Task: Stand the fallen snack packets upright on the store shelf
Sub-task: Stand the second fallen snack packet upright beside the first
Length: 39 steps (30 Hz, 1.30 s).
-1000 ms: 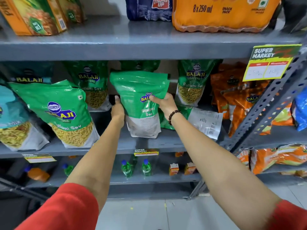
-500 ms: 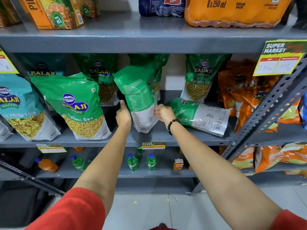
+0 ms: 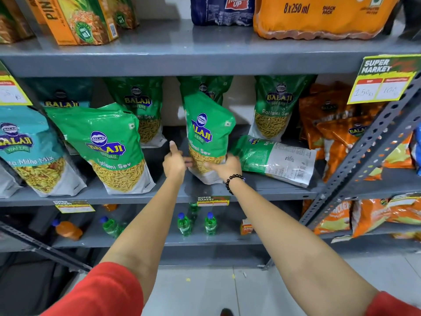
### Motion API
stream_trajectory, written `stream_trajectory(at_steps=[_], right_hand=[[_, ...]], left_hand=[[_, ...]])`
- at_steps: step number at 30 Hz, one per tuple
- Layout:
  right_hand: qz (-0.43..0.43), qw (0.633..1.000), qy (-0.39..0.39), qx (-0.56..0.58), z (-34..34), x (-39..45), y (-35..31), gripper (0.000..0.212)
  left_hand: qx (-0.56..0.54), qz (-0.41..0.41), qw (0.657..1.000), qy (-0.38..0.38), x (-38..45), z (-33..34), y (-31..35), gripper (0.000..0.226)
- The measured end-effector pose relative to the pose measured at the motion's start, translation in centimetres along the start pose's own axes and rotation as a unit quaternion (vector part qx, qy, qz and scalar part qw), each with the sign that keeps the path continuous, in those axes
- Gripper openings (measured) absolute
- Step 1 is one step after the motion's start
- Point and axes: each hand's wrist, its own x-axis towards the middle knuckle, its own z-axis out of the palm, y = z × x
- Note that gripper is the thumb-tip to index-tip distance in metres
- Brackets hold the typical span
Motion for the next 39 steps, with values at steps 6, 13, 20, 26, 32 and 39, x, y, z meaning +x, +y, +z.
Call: stream_trajectory(at_steps=[6, 13, 20, 26, 32, 39], right_hand=[[-0.013, 0.998, -0.035, 0.055, -1.9, 2.2, 0.9, 0.067], [-0.019, 0.982, -0.112, 0.154, -1.6, 3.0, 1.5, 0.067], [-0.056, 0.985, -0.092, 0.134, -1.8, 2.1, 1.7, 0.06], [-0.068, 0.985, -0.109, 0.113, -2.2, 0.5, 1.8, 0.055], [-0.059, 0.982, -0.133, 0.12, -2.1, -1.3, 1.8, 0.055], [-0.051, 0.981, -0.137, 0.126, -2.1, -1.6, 2.2, 0.053]], left_hand=[[0.065, 0.041, 0.99, -0.119, 1.6, -1.0, 0.3, 0.085], [0.039, 0.111, 0.974, -0.192, 1.1, -0.1, 0.1, 0.06], [0.089, 0.124, 0.984, -0.097, 0.2, -0.6, -0.7, 0.078], [0.128, 0.142, 0.979, -0.065, -1.7, -2.1, -1.1, 0.08], [0.151, 0.143, 0.977, -0.047, -3.5, -3.2, -1.5, 0.086], [0.161, 0.141, 0.976, -0.04, -4.6, -3.3, -1.7, 0.086]])
